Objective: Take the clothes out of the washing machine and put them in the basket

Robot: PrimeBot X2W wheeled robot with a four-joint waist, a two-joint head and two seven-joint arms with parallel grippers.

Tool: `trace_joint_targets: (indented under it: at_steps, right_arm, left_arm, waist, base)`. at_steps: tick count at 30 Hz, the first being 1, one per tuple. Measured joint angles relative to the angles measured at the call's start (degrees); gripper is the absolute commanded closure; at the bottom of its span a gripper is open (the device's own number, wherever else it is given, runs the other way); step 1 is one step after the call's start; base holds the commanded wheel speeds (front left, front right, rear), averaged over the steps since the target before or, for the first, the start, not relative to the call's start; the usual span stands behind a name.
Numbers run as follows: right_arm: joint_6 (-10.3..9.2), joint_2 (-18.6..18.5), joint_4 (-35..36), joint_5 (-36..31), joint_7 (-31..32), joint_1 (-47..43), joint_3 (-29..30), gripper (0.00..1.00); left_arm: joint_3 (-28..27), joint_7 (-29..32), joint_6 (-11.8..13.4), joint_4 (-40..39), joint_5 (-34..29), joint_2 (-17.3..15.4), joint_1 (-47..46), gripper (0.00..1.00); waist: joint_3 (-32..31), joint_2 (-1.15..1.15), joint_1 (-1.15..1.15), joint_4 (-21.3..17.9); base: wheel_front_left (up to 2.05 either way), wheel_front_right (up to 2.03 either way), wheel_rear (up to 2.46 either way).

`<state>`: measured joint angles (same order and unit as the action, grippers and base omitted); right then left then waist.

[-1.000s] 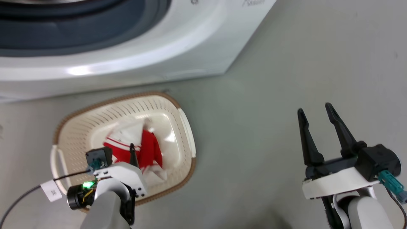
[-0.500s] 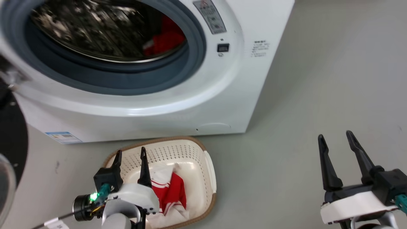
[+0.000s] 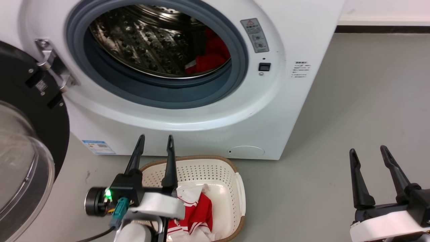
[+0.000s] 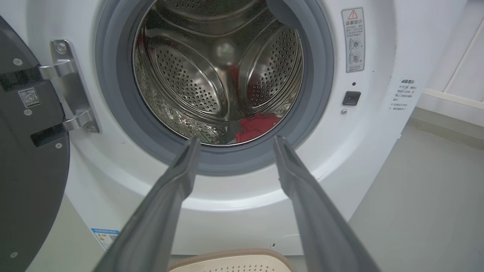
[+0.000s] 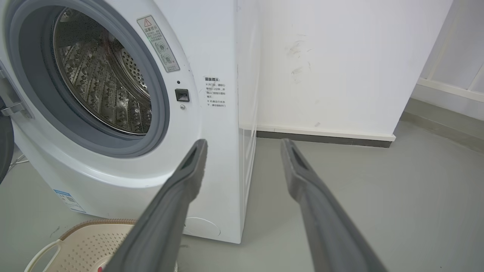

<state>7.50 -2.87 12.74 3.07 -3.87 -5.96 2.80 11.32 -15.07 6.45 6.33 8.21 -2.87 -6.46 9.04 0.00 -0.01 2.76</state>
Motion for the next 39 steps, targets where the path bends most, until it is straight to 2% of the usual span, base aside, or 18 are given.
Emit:
trace_joint_targets:
  at_steps: [7,15,26,27,29,39]
  right_arm:
    - [0.00,0.0,2.4,-0.1,0.8,-0.3,0.2,0.00]
    - [0.00,0.0,3.9,-0.1,1.2,0.8,-0.6,0.00]
    - [0.00,0.0,3.8,-0.4,0.6,4.9,-2.7,0.00]
    - [0.00,0.0,3.1,-0.4,0.3,6.2,-3.5,0.00]
    - [0.00,0.0,2.6,-0.4,-0.2,7.0,-4.3,0.00]
    - [0.01,0.0,-0.2,1.5,-2.2,9.5,-7.7,0.00]
  left_arm:
    - [2.4,0.0,-0.8,1.1,1.0,0.0,-5.3,0.00]
    - [3.4,0.0,-1.4,11.3,3.3,0.0,-18.4,0.00]
    - [1.6,1.2,-3.4,31.7,5.2,-0.4,-40.6,0.00]
    - [1.1,2.6,-4.0,37.4,5.8,-0.9,-46.5,0.00]
    - [0.5,3.9,-4.5,41.1,6.3,-1.4,-50.3,0.00]
    - [-1.5,11.7,-6.1,55.9,8.7,-6.4,-65.9,0.00]
  waist:
    - [1.5,0.00,0.00,1.6]
    - [6.5,0.00,0.01,1.7]
    - [16.5,0.00,0.02,0.1]
    - [19.4,0.00,0.02,-0.7]
    - [21.1,0.00,0.03,-1.3]
    - [26.4,0.00,0.03,-7.3]
  base:
    - [0.00,0.00,0.00]
    - [0.00,0.00,0.00]
    - [0.00,0.00,0.00]
    - [0.00,0.00,0.00]
    - [0.00,0.00,0.00]
    - [0.00,0.00,0.00]
